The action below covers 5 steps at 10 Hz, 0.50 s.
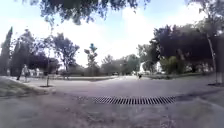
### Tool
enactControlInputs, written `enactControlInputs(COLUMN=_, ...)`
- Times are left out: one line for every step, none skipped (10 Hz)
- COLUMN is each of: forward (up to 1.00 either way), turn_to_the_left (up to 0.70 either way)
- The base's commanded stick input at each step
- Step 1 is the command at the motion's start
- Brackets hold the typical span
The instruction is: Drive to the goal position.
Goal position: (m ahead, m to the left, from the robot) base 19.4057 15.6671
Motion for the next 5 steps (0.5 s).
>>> enactControlInputs(forward=0.85, turn_to_the_left=0.00)
enactControlInputs(forward=0.85, turn_to_the_left=0.00)
enactControlInputs(forward=0.85, turn_to_the_left=0.00)
enactControlInputs(forward=0.85, turn_to_the_left=0.00)
enactControlInputs(forward=0.85, turn_to_the_left=0.00)
